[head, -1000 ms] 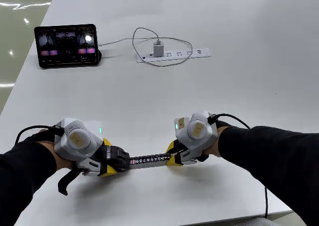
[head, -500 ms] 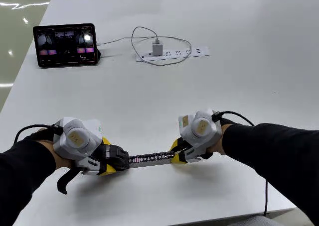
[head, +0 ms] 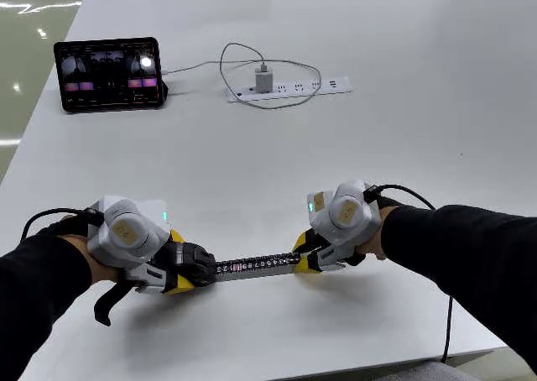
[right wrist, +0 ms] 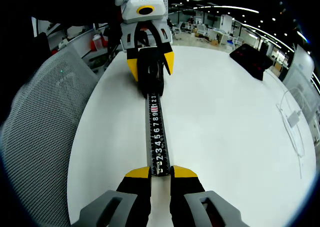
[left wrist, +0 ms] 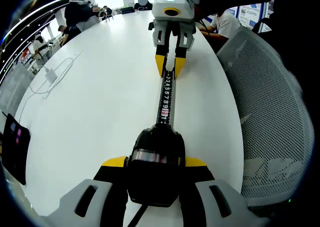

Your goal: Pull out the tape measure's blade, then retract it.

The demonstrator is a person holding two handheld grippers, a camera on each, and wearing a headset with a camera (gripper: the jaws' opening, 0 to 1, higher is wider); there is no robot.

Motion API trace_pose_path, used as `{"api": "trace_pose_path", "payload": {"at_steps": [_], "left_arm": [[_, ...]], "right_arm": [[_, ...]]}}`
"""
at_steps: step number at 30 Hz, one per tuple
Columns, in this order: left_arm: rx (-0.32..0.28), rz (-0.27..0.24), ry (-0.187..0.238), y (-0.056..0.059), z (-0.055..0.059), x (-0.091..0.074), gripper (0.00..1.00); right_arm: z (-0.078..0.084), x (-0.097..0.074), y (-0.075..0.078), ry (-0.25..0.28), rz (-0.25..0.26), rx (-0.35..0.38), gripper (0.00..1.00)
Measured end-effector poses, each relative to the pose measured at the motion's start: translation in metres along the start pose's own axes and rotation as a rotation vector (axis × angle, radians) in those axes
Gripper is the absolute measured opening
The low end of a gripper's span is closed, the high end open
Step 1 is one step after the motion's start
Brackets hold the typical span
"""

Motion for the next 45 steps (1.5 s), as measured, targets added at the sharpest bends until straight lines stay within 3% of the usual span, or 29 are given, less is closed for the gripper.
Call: {"api": "trace_pose_path", "payload": {"at_steps": [45], "left_arm": [[0.005,-0.001,0.003,-0.001,0.000,0.001,0.34]], "right_arm": [[0.027,-0.021,0.005,-0.028,0.015,0.011,0.10]]}}
Point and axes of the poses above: the centre of the closed fingertips' face, and the gripper's own axes: x roughly forward along the fingers, y roughly to its right, z roughly out of its underside, the point moved 1 cm from there along -x, roughly backward along the fingers, and after that the axes turned 7 degrees about x, right-handed, at the moved point
